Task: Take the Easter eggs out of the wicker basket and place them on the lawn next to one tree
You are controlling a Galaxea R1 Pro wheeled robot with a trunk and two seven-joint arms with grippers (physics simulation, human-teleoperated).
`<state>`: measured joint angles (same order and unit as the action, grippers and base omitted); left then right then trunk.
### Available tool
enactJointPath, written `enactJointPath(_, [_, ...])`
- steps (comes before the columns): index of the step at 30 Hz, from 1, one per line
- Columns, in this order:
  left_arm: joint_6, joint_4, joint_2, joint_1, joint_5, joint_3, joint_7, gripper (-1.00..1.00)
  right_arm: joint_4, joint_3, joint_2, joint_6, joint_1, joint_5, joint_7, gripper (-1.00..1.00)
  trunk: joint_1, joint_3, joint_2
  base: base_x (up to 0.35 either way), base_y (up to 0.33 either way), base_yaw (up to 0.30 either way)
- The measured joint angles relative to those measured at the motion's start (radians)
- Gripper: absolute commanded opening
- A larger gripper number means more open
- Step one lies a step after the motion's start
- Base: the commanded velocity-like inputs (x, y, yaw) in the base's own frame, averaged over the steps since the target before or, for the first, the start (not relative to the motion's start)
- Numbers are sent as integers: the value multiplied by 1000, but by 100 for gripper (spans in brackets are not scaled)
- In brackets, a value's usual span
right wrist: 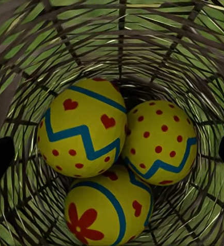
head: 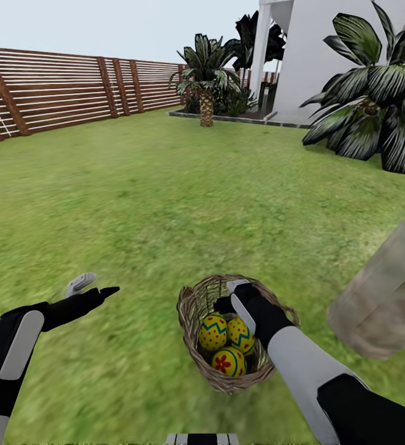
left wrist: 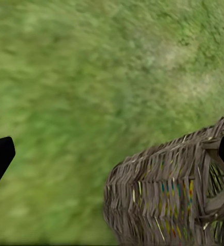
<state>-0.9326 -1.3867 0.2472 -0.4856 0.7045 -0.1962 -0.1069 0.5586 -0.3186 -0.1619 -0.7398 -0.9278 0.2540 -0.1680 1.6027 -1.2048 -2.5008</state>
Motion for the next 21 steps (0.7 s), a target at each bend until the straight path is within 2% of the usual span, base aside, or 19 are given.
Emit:
enactJointPath(12, [0,0,1,0,0,0,0,100,-7,0,-6,1,-12,2,-1,100,5,-46,-3,0,0,0])
enactJointPath(17, [0,0,1,0,0,0,0,100,-7,0,-5,1,-16,34,-1,100,8,-66,-4,0,0,0])
enactJointPath(21, [0,0,1,0,0,0,0,100,-5,0,-4,7,-21,41,-1,100,9,-81,-5,0,0,0])
